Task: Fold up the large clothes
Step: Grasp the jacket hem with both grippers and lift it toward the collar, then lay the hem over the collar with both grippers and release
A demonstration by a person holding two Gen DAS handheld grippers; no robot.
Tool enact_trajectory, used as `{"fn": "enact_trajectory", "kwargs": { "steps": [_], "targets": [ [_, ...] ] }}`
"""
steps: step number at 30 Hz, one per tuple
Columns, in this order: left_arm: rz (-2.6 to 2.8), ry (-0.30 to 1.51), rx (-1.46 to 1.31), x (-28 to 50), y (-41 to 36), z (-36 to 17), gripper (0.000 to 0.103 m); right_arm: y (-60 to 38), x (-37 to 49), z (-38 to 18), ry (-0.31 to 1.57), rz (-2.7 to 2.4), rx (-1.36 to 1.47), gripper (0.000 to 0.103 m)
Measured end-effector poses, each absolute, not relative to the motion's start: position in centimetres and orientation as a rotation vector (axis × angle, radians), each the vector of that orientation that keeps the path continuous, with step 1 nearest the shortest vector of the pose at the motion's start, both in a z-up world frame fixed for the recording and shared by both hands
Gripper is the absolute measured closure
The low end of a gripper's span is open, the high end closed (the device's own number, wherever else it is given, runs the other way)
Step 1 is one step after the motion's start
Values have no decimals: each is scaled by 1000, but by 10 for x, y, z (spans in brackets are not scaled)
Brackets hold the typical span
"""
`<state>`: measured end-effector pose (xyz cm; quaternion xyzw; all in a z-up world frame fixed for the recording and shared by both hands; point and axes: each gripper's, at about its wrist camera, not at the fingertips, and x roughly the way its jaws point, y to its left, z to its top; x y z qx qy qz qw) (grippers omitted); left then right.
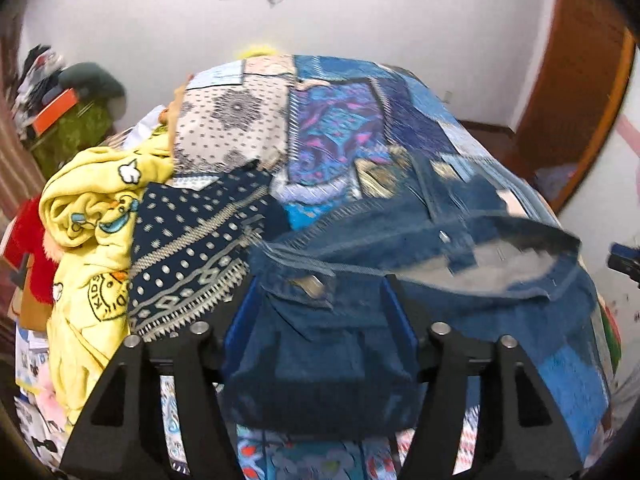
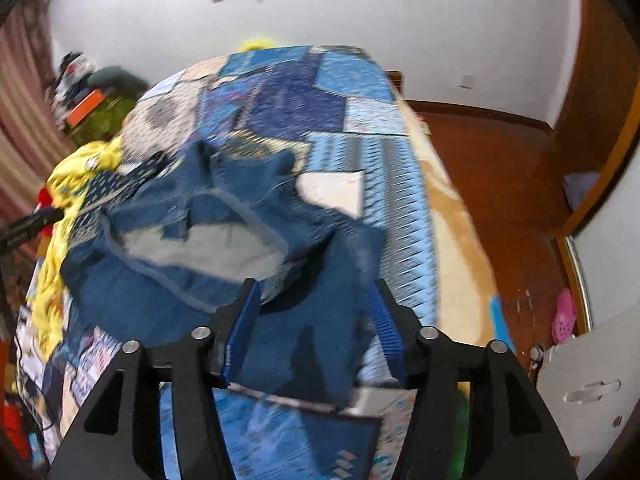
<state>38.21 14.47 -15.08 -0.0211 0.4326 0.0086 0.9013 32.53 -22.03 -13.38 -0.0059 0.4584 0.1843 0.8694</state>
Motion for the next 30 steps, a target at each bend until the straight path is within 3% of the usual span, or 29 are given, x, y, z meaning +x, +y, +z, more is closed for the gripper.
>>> {"fn": "enact_trajectory", "kwargs": {
  "steps": [10, 12, 14, 17, 30],
  "targets": [
    [-99, 1049, -6, 373, 94, -211, 37, -156, 310, -188, 1064, 500, -78, 48],
    [-96, 1071, -7, 380, 89, -225, 33, -146, 314, -197, 1061, 492, -120, 39],
    [-91, 1073, -15, 389, 87, -237, 27, -141, 319, -203, 1086, 517, -101, 16],
    [-78, 1089, -47, 406, 89, -248, 22, -123, 326, -215, 1089, 509, -162, 12],
    [21, 996, -7, 489, 118, -212, 22, -156, 433, -195, 1078, 295, -32, 17]
  ]
}}
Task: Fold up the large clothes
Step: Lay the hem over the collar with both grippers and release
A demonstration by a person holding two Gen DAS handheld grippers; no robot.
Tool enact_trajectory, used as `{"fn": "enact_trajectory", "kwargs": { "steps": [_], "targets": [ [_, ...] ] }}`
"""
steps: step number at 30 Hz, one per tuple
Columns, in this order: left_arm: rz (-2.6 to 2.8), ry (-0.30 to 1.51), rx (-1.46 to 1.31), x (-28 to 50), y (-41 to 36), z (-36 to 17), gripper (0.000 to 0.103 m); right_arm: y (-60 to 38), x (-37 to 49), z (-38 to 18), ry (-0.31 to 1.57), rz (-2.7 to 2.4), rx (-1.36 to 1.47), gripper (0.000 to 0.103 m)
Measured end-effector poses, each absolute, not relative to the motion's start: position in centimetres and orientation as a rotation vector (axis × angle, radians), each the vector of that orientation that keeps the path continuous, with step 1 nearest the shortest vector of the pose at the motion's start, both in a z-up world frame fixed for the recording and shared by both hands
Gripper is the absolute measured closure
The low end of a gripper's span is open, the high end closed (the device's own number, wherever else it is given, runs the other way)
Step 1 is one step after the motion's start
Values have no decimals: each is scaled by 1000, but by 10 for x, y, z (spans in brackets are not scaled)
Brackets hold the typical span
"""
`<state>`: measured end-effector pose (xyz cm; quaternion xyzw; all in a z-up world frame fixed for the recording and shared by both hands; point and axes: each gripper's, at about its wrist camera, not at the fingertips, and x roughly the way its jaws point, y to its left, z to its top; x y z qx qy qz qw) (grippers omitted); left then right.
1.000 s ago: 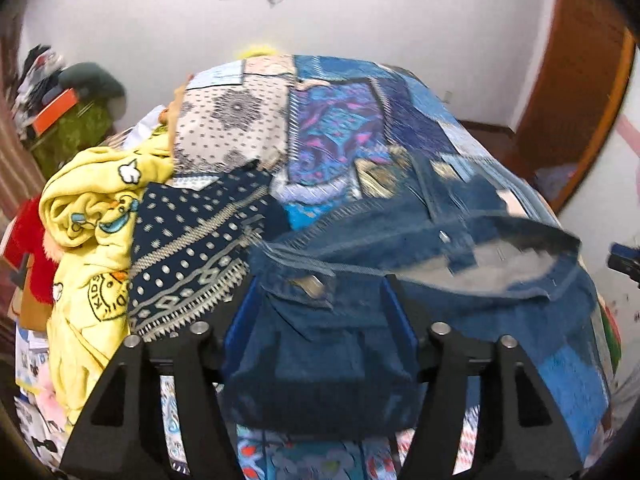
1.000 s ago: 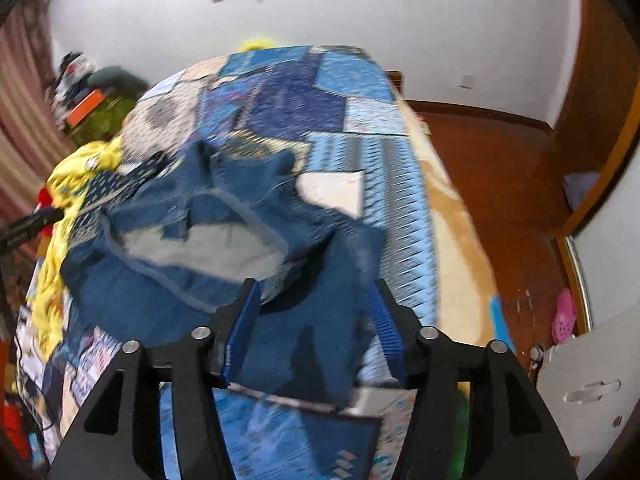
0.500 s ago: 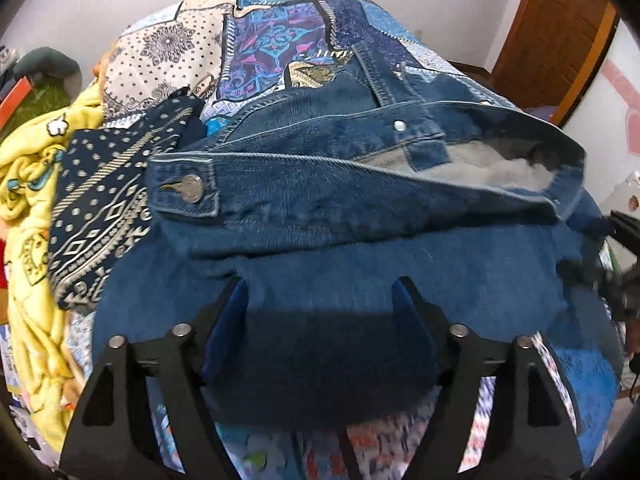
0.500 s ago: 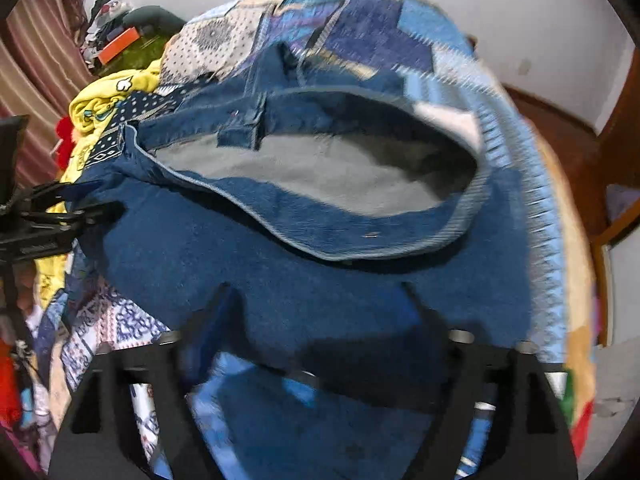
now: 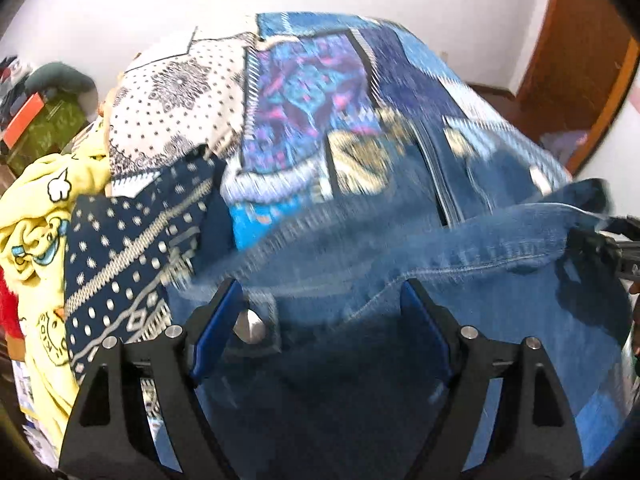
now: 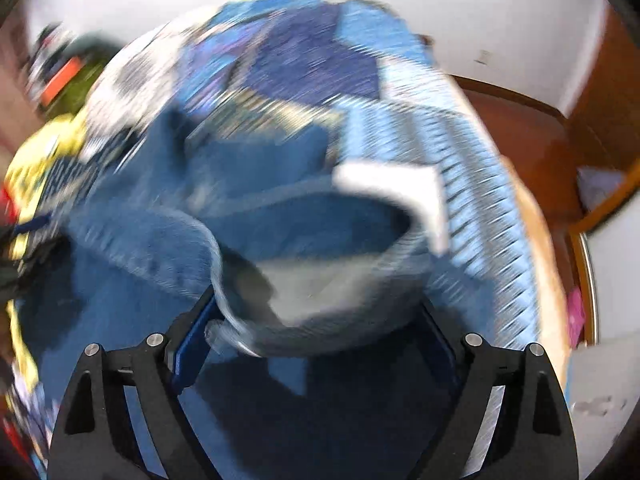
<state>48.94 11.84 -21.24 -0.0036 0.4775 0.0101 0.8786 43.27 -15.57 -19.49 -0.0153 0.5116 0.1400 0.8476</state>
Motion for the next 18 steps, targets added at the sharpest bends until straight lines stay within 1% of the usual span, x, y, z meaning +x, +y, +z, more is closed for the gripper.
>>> {"fn": "enact_trajectory", "kwargs": {
  "steps": [2, 4, 7, 11, 15, 18],
  "targets": [
    [117, 943, -13, 494, 132, -199, 22, -169, 445, -188, 1052, 219, 1, 17],
    [117, 904, -87, 491, 150, -184, 22, -175, 444, -176, 995, 163, 13, 17],
    [109, 872, -156, 478, 171, -167, 22, -177, 427, -155, 906, 168, 42, 17],
    [111, 882, -172, 459, 189, -162, 21, -164, 391, -120, 757, 191, -26, 16],
    [115, 953, -165, 436, 198, -179, 21, -148, 378, -105, 758, 288, -52, 16],
    [73, 1003, -200, 414, 199, -196, 21, -135, 371, -112, 799, 339, -69, 16]
  ]
}}
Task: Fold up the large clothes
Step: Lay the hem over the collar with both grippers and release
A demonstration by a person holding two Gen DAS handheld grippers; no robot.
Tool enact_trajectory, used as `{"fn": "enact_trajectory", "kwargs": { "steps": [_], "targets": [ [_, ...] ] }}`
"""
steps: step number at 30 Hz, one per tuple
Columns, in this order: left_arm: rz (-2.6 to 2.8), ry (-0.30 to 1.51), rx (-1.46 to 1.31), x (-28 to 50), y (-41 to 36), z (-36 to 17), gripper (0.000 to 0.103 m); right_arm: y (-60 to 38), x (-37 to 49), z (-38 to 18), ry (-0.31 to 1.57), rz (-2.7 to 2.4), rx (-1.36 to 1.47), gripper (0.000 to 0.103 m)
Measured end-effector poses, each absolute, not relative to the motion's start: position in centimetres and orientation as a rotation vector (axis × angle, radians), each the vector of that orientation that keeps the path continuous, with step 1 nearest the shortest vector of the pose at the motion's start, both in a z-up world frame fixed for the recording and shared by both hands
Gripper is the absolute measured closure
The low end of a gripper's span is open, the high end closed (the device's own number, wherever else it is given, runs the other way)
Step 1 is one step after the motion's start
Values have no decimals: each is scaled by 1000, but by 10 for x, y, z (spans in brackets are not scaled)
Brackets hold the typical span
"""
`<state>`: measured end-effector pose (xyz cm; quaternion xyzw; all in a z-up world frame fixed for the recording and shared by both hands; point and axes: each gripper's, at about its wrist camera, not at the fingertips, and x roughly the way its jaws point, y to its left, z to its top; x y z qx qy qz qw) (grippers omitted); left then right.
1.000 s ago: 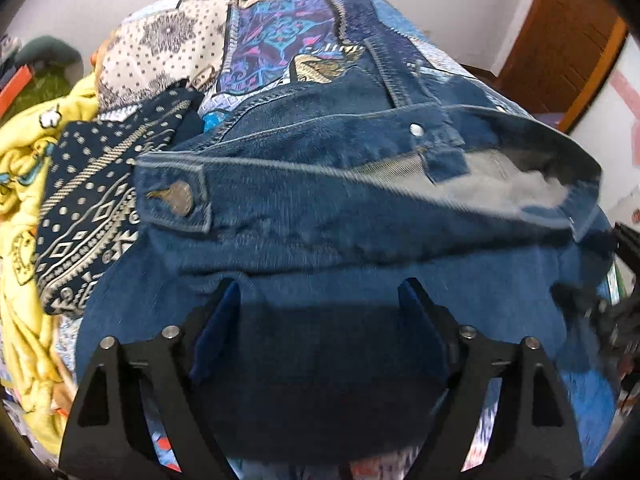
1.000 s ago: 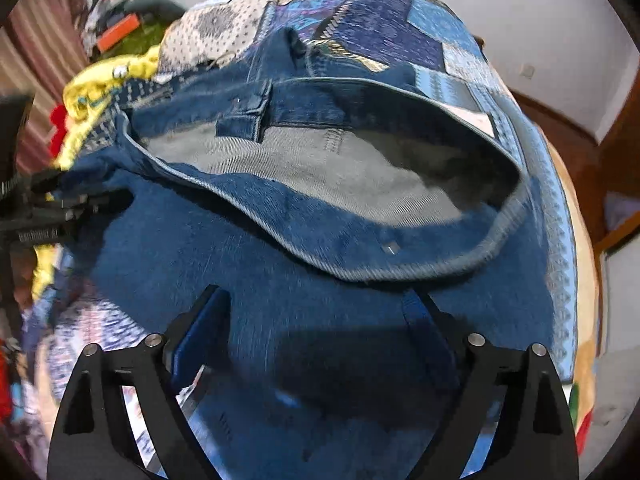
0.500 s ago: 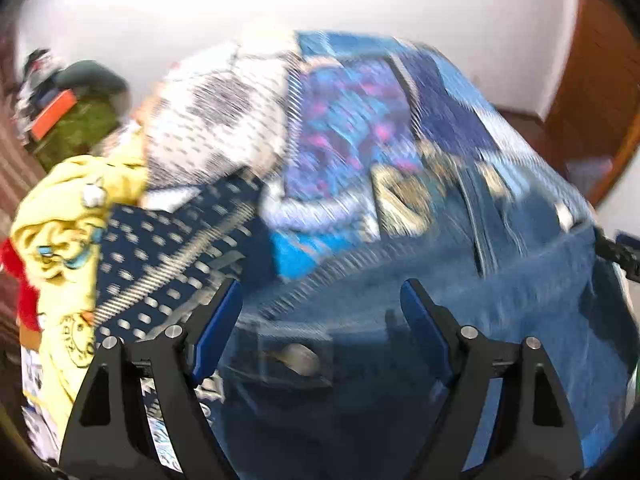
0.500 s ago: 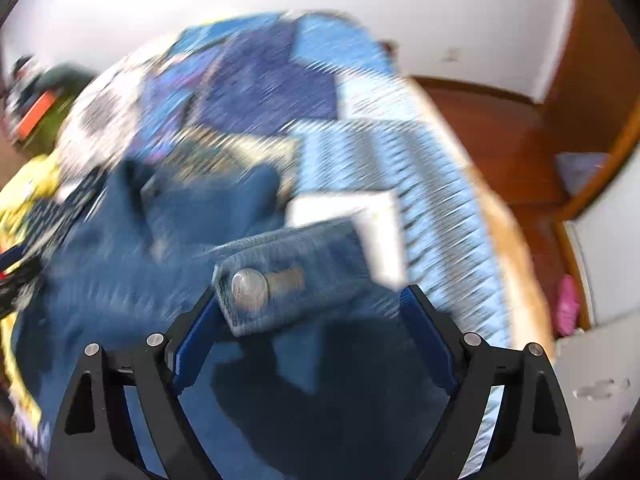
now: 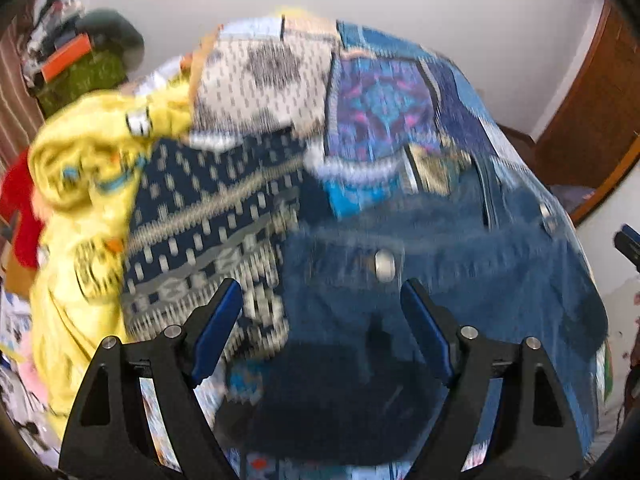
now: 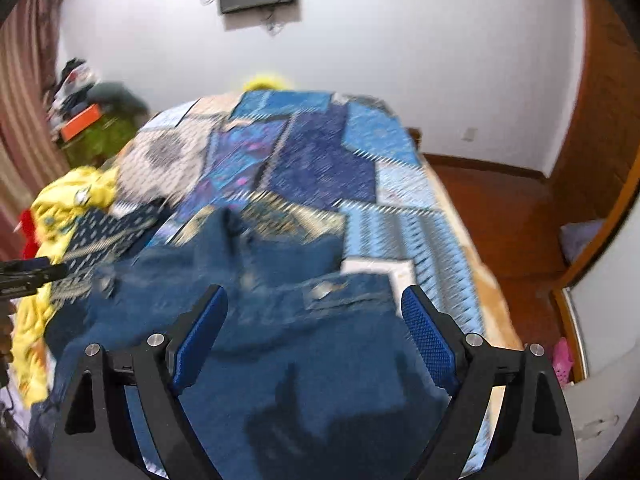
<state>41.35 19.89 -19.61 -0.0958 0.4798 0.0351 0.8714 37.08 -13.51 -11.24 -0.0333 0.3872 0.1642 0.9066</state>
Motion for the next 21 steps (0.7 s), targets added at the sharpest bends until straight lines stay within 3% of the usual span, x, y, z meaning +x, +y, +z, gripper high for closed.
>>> {"fn": "enact_trajectory", "kwargs": {
  "steps": [12, 21],
  "targets": [
    [32, 1064, -193, 342, 189, -253, 14, -94, 327, -203, 1048, 424, -257, 16],
    [127, 1004, -264, 307, 205, -240, 13, -159, 314, -191, 1029, 334, -160, 15]
  ]
}}
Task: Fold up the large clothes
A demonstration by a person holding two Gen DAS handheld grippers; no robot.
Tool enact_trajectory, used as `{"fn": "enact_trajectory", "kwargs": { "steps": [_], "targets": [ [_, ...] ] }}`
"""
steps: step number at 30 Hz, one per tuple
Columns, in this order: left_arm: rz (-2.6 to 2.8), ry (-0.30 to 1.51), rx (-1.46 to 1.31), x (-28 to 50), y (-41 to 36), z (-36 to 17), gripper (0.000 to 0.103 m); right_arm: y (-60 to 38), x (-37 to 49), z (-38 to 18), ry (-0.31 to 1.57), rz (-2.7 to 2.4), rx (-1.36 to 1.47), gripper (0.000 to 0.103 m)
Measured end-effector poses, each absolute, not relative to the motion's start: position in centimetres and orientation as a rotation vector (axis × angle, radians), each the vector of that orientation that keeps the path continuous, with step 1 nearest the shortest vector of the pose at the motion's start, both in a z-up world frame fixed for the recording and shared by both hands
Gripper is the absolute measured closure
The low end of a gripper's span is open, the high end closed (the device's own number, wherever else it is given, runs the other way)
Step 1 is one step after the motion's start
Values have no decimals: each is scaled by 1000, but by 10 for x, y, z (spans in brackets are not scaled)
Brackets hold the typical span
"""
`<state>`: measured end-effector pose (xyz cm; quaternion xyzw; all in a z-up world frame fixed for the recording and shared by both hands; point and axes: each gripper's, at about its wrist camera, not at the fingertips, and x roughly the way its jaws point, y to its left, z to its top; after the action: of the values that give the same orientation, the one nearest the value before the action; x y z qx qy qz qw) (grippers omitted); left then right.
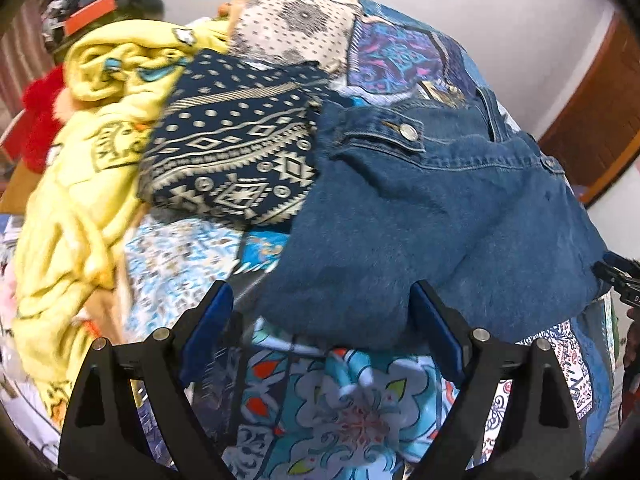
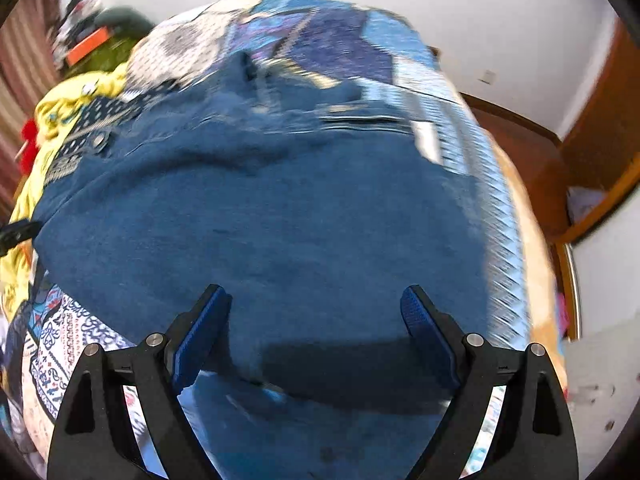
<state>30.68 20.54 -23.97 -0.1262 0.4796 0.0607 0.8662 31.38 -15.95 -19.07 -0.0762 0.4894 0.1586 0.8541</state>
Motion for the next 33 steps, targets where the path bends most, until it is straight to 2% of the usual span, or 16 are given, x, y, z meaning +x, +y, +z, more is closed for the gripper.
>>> {"fn": "enact_trajectory", "kwargs": {
  "steps": [4, 12, 22, 33],
  "targets": [
    [183, 1002, -289, 291, 215, -233, 13, -189, 311, -191, 1031, 260, -127, 13],
    [66, 1000, -551, 261, 214, -234, 13, -246, 302, -214, 1122, 264, 202, 11],
    [-117, 982, -899, 275, 197, -264, 13, -221, 286, -179, 1027, 207, 1, 11],
    [-156, 853, -1271, 320, 210, -311, 14, -202, 292, -171, 992, 259, -19, 11]
  ]
}}
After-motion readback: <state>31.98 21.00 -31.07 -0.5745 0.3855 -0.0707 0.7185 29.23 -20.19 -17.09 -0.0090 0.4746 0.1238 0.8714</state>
